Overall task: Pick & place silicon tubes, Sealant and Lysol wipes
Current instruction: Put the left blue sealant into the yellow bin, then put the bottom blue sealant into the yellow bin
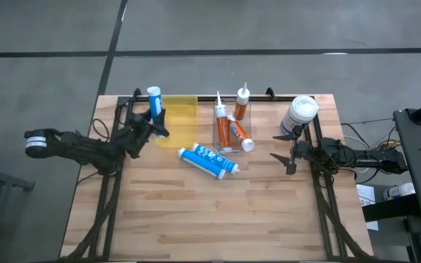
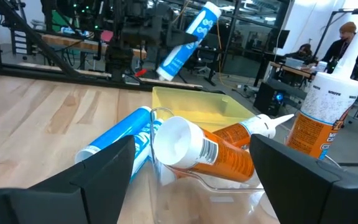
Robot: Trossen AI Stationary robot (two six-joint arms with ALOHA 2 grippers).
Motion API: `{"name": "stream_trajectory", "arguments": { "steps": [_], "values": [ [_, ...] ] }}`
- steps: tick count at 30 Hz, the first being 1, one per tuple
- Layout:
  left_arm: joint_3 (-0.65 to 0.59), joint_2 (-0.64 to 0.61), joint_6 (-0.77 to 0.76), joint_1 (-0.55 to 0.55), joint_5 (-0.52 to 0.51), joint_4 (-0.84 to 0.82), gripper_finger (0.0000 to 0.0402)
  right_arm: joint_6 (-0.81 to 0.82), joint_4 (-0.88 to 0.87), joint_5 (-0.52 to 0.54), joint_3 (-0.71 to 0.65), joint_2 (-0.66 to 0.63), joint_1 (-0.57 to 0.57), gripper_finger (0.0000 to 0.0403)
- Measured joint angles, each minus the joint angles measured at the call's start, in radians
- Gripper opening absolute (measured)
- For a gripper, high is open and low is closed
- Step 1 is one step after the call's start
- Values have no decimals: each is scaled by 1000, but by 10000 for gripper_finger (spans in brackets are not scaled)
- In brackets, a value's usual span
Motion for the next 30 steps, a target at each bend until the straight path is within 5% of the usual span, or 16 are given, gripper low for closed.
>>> {"name": "stream_trajectory", "arguments": {
  "steps": [11,14,19,30],
  "values": [
    [92,3,-108,17,20,-301,209,0,0,0,0,1,0,304],
    [111,3,-138,35,4,-364,238,0,0,0,0,1,0,307],
    [117,2,-148,44,13,-372,291,0,0,0,0,1,0,314],
    [117,2,-153,44,17,-373,298,0,0,0,0,1,0,306]
  ]
}}
